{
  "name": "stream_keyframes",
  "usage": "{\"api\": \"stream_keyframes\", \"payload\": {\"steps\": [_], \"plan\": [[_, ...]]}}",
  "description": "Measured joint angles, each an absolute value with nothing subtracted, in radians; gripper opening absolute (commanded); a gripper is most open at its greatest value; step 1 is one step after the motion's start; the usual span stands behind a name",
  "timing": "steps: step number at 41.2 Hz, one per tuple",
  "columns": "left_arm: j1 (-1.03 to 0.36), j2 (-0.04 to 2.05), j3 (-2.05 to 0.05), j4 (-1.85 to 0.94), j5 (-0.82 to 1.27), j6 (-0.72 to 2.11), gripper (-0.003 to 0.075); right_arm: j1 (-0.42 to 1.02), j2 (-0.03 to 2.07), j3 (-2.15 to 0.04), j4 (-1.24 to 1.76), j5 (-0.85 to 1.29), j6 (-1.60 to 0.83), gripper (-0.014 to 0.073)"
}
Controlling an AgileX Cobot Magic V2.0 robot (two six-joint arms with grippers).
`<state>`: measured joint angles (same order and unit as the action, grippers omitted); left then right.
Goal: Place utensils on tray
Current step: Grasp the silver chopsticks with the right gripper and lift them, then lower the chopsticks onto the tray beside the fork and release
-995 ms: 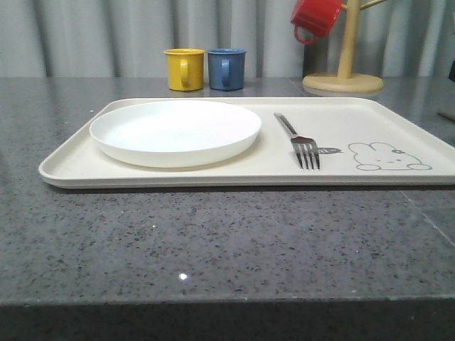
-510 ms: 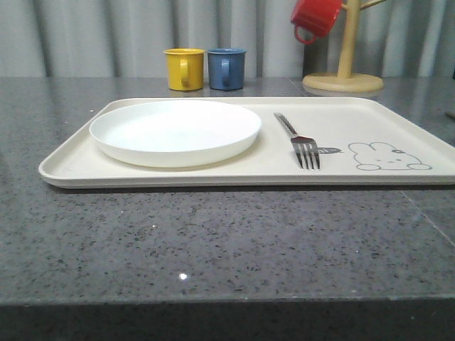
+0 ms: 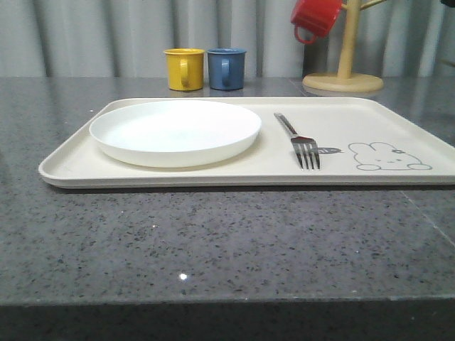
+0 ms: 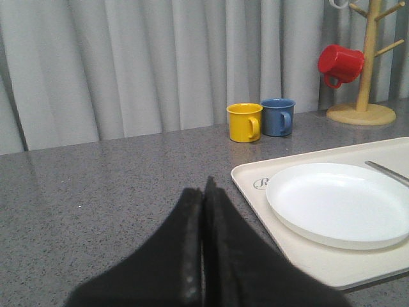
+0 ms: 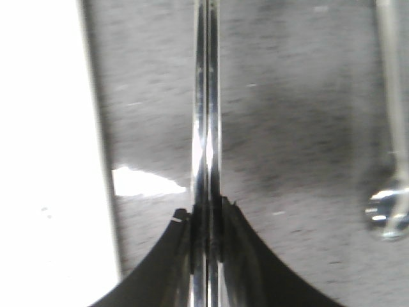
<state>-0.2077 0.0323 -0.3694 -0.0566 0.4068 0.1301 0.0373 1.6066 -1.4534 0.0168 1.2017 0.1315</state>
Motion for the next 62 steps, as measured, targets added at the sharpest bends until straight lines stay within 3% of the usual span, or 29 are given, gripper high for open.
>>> {"api": "stream_keyframes", "payload": {"steps": [19, 62], "plan": [[-0.208, 0.032, -0.369, -0.057, 0.407, 0.13, -0.0019, 0.36, 1.695, -1.467, 0.025, 1.147, 0.358, 0.0001], [-0.208, 0.032, -0.369, -0.057, 0.407, 0.13, -0.0019, 0.374, 1.806, -1.477, -0.069, 1.06, 0.449, 0.001]]}}
